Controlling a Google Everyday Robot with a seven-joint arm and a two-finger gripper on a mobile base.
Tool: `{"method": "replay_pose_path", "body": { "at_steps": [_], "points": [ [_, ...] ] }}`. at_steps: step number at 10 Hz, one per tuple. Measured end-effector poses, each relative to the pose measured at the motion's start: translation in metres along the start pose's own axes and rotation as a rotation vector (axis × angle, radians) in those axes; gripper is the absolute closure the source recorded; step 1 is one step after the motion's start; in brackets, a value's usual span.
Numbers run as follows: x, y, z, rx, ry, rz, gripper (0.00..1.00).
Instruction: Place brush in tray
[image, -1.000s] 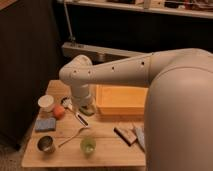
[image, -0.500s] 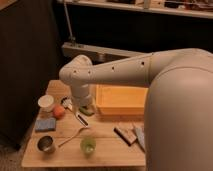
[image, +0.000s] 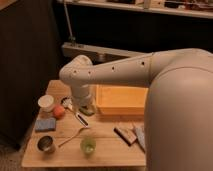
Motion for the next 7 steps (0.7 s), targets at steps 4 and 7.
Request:
{"method": "replay_pose_path", "body": {
  "at_steps": [4, 7],
  "points": [
    [-0.026, 0.005, -0.014, -0.193, -0.153, -0.338, 0.35],
    [-0.041, 0.009, -0.023, -0.270, -0.226, -0.554, 0.35]
  ]
}}
